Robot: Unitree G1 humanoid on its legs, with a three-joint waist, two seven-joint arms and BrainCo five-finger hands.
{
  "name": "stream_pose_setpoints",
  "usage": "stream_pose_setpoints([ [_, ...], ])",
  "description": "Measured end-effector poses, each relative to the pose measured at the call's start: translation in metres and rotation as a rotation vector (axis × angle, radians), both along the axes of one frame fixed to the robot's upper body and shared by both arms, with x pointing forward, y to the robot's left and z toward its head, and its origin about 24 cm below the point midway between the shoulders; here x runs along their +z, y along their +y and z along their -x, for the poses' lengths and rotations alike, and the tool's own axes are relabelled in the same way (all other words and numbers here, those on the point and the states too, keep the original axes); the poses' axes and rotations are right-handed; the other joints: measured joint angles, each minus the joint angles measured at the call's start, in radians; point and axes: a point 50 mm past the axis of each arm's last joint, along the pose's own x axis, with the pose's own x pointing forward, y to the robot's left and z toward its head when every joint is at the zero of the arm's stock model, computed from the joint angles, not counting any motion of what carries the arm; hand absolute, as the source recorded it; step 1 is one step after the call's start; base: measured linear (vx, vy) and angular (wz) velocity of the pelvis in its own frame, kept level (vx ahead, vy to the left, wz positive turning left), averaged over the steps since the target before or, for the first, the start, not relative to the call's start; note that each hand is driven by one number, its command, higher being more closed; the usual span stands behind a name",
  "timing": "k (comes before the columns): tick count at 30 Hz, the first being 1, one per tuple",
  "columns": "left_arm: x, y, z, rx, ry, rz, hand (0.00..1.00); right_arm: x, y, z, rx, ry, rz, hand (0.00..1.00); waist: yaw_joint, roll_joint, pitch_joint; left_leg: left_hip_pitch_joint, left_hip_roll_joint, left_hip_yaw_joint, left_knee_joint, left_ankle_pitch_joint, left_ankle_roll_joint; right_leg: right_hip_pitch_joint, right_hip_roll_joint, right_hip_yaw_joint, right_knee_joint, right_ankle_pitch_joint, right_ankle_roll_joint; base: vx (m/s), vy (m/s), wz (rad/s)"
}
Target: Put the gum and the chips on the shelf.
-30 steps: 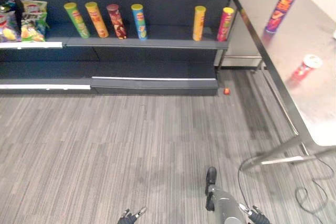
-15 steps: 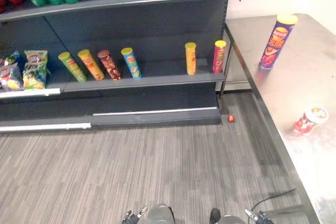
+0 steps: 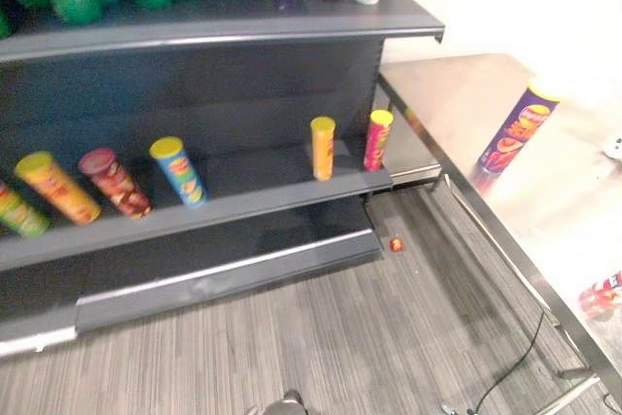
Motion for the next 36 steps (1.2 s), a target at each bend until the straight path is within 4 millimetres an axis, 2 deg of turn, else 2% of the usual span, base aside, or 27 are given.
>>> stream_pose_setpoints([
  [1, 0.0, -0.002, 0.0, -0.063, 0.014, -0.005, 0.0, 0.001, -0.004, -0.003, 0.005, -0.006, 0.011, 0.0, -0.003, 0.019, 0.004, 0.039, 0.009, 0.039, -0.006, -0.011, 0.018, -0.042, -0.007, -0.053, 0.069, 0.049, -0.002, 0.24, 0.134, -1.29],
  [2, 0.0, -0.002, -0.001, -0.085, 0.016, -0.007, 0.0, 0.001, -0.005, -0.004, 0.008, -0.009, 0.014, 0.0, -0.006, 0.025, 0.006, 0.058, 0.011, 0.052, -0.014, -0.015, 0.024, -0.061, -0.015, -0.1, 0.106, 0.06, -0.002, 0.23, 0.152, -1.14],
  [3, 0.0, -0.001, -0.003, -0.101, 0.013, -0.01, 0.0, 0.002, -0.006, -0.006, 0.01, -0.008, 0.016, 0.0, -0.02, 0.026, 0.007, 0.104, 0.006, 0.102, -0.042, -0.015, 0.024, -0.098, -0.046, -0.24, 0.177, 0.059, -0.006, 0.14, 0.091, -0.81],
  [4, 0.0, -0.002, -0.005, -0.108, 0.008, -0.011, 0.0, 0.002, -0.007, -0.007, 0.011, -0.009, 0.017, 0.0, -0.027, 0.028, 0.008, 0.127, 0.004, 0.126, -0.057, -0.015, 0.024, -0.11, -0.066, -0.325, 0.201, 0.052, -0.017, 0.2, 0.106, -1.05],
  [5, 0.0, -0.003, -0.007, -0.119, 0.008, -0.009, 0.0, 0.002, -0.008, -0.009, 0.013, -0.016, 0.021, 0.0, -0.03, 0.032, 0.008, 0.166, 0.002, 0.164, -0.083, -0.015, 0.024, -0.118, -0.096, -0.488, 0.22, 0.028, -0.052, 0.15, 0.021, -1.16],
  [6, 0.0, -0.004, -0.009, -0.13, 0.009, -0.004, 0.0, 0.003, -0.009, -0.011, 0.019, -0.019, 0.024, 0.0, -0.032, 0.034, 0.008, 0.204, 0.002, 0.2, -0.11, -0.015, 0.024, -0.118, -0.105, -0.609, 0.21, -0.004, -0.083, 0.14, -0.01, -1.22],
  [8, 0.0, -0.006, -0.014, -0.155, 0.01, 0.0, 0.0, 0.004, -0.01, -0.014, 0.051, -0.018, 0.038, 0.0, -0.03, 0.041, 0.009, 0.235, 0.009, 0.233, -0.141, -0.014, 0.023, -0.116, -0.08, -0.676, 0.136, -0.051, -0.071, 0.1, -0.101, -1.39],
  [9, 0.0, -0.006, -0.017, -0.169, 0.006, -0.004, 0.0, 0.004, -0.01, -0.016, 0.054, -0.021, 0.037, 0.0, -0.031, 0.038, 0.013, 0.247, 0.009, 0.257, -0.161, -0.014, 0.018, -0.101, -0.048, -0.708, -0.005, -0.038, -0.059, 0.09, -0.164, -1.28],
  [10, 0.0, -0.006, -0.018, -0.17, 0.006, -0.003, 0.0, 0.004, -0.01, -0.015, 0.053, -0.021, 0.037, 0.0, -0.031, 0.039, 0.014, 0.248, 0.008, 0.261, -0.166, -0.015, 0.011, -0.089, -0.04, -0.714, -0.025, -0.039, -0.058, 0.08, -0.219, -1.08],
  [11, 0.001, -0.007, -0.024, -0.175, -0.005, -0.002, 0.0, 0.004, -0.01, -0.017, 0.052, -0.024, 0.037, 0.0, -0.035, 0.05, 0.03, 0.27, 0.013, 0.269, -0.197, -0.003, -0.012, -0.061, -0.004, -0.722, -0.092, -0.039, -0.058, 0.06, -0.247, -0.71],
  [12, 0.0, -0.015, -0.03, -0.184, -0.021, 0.015, 0.0, 0.005, -0.016, -0.017, 0.053, -0.021, 0.053, 0.0, -0.053, 0.069, 0.059, 0.294, 0.014, 0.282, -0.241, 0.005, -0.028, -0.055, 0.022, -0.723, -0.124, -0.039, -0.058, 0.04, -0.22, -0.65],
  [15, 0.0, -0.025, -0.043, -0.188, -0.055, 0.038, 0.0, 0.005, -0.02, -0.01, 0.037, -0.003, 0.06, 0.0, -0.059, 0.101, 0.079, 0.327, 0.011, 0.282, -0.302, 0.029, -0.068, -0.048, 0.043, -0.723, -0.143, -0.04, -0.061, -0.02, -0.076, -0.21],
  [19, 0.002, -0.023, -0.049, -0.174, -0.081, 0.031, 0.0, 0.004, -0.017, -0.011, 0.049, -0.003, 0.057, 0.0, -0.057, 0.083, 0.082, 0.35, 0.007, 0.284, -0.32, 0.016, -0.087, -0.007, 0.062, -0.722, -0.211, -0.045, -0.067, -0.12, -0.014, -0.01],
  [20, 0.004, -0.019, -0.05, -0.151, -0.096, 0.022, 0.0, 0.004, -0.014, -0.011, 0.055, -0.002, 0.051, 0.0, -0.056, 0.062, 0.081, 0.347, 0.006, 0.297, -0.314, 0.012, -0.086, 0.004, 0.068, -0.721, -0.254, -0.046, -0.072, -0.11, 0.008, -0.11],
  [21, 0.004, -0.018, -0.049, -0.138, -0.097, 0.019, 0.0, 0.003, -0.012, -0.011, 0.054, -0.002, 0.045, 0.0, -0.056, 0.055, 0.08, 0.347, 0.008, 0.306, -0.312, 0.009, -0.088, 0.007, 0.074, -0.72, -0.27, -0.042, -0.075, -0.13, -0.023, -0.31],
  [23, 0.004, -0.012, -0.042, -0.102, -0.091, 0.01, 0.0, 0.002, -0.01, -0.007, 0.054, 0.009, 0.038, 0.0, -0.054, 0.055, 0.074, 0.321, 0.064, 0.364, -0.224, -0.062, -0.121, 0.009, 0.107, -0.717, -0.275, -0.053, -0.1, -0.07, -0.081, -0.66],
  [24, 0.002, -0.016, -0.031, -0.074, -0.069, 0.024, 0.0, 0.003, -0.015, -0.006, 0.066, 0.015, 0.052, 0.0, -0.054, 0.08, 0.065, 0.308, 0.135, 0.404, -0.099, -0.112, -0.16, 0.011, 0.128, -0.722, -0.232, -0.08, -0.132, 0.13, -0.079, -1.0],
  [25, 0.002, -0.009, -0.022, -0.043, -0.057, 0.016, 0.0, 0.002, -0.014, 0.0, 0.065, 0.03, 0.047, 0.0, -0.053, 0.066, 0.056, 0.264, 0.18, 0.405, 0.098, -0.146, -0.147, 0.032, 0.12, -0.699, -0.245, -0.113, -0.111, 0.2, -0.051, -0.88],
  [26, 0.002, -0.007, -0.024, -0.034, -0.058, 0.012, 0.0, 0.001, -0.014, 0.004, 0.053, 0.046, 0.044, 0.0, -0.054, 0.078, 0.062, 0.222, 0.238, 0.366, 0.23, -0.141, -0.135, 0.04, 0.139, -0.694, -0.252, -0.114, -0.118, 0.21, -0.126, -0.64],
  [27, 0.002, -0.008, -0.027, -0.018, -0.067, 0.015, 0.0, 0.001, -0.012, 0.009, 0.043, 0.052, 0.038, 0.0, -0.053, 0.067, 0.061, 0.13, 0.273, 0.267, 0.428, -0.059, -0.04, 0.072, 0.135, -0.68, -0.292, -0.094, -0.127, 0.11, -0.126, -0.45],
  [28, 0.002, -0.008, -0.028, 0.003, -0.079, 0.021, 0.0, 0.001, -0.012, 0.011, 0.035, 0.054, 0.037, 0.0, -0.05, 0.059, 0.065, 0.092, 0.276, 0.214, 0.493, -0.03, -0.026, 0.091, 0.13, -0.663, -0.303, -0.093, -0.129, 0.19, -0.106, -0.59],
  [30, 0.001, -0.016, -0.027, 0.049, -0.085, 0.048, 0.0, 0.001, -0.019, 0.017, -0.022, 0.063, 0.039, 0.0, -0.047, 0.091, 0.076, 0.025, 0.208, 0.057, 0.512, -0.08, -0.081, 0.133, 0.105, -0.601, -0.322, -0.088, -0.123, 0.24, 0.074, -0.74],
  [31, 0.0, -0.019, -0.026, 0.054, -0.084, 0.055, 0.0, 0.001, -0.019, 0.016, -0.032, 0.061, 0.038, 0.0, -0.046, 0.093, 0.075, 0.017, 0.184, 0.044, 0.479, -0.086, -0.083, 0.137, 0.095, -0.583, -0.324, -0.083, -0.115, 0.21, 0.117, -0.88],
  [33, 0.0, -0.02, -0.024, 0.05, -0.085, 0.056, 0.0, 0.002, -0.019, 0.007, -0.043, 0.034, 0.037, 0.0, -0.044, 0.089, 0.073, 0.001, 0.12, 0.006, 0.239, -0.085, -0.08, 0.147, 0.067, -0.518, -0.343, -0.068, -0.091, 0.2, 0.132, -0.92],
  [34, 0.0, -0.021, -0.025, 0.051, -0.088, 0.056, 0.0, 0.002, -0.019, 0.004, -0.039, 0.026, 0.039, 0.0, -0.043, 0.089, 0.073, 0.002, 0.11, -0.009, 0.16, -0.077, -0.081, 0.147, 0.065, -0.501, -0.349, -0.065, -0.085, 0.21, 0.233, -0.98],
  [35, 0.001, -0.021, -0.026, 0.055, -0.101, 0.055, 0.0, 0.003, -0.019, 0.002, -0.024, 0.021, 0.053, 0.0, -0.037, 0.09, 0.073, 0.002, 0.09, -0.086, -0.032, -0.028, -0.079, 0.144, 0.063, -0.459, -0.356, -0.065, -0.057, 0.18, 0.238, -0.77],
  [36, 0.001, -0.021, -0.026, 0.06, -0.106, 0.054, 0.0, 0.003, -0.019, 0.002, -0.014, 0.024, 0.056, 0.0, -0.035, 0.09, 0.073, 0.003, 0.085, -0.121, -0.072, -0.007, -0.081, 0.144, 0.062, -0.444, -0.356, -0.067, -0.046, 0.19, 0.271, -0.73],
])
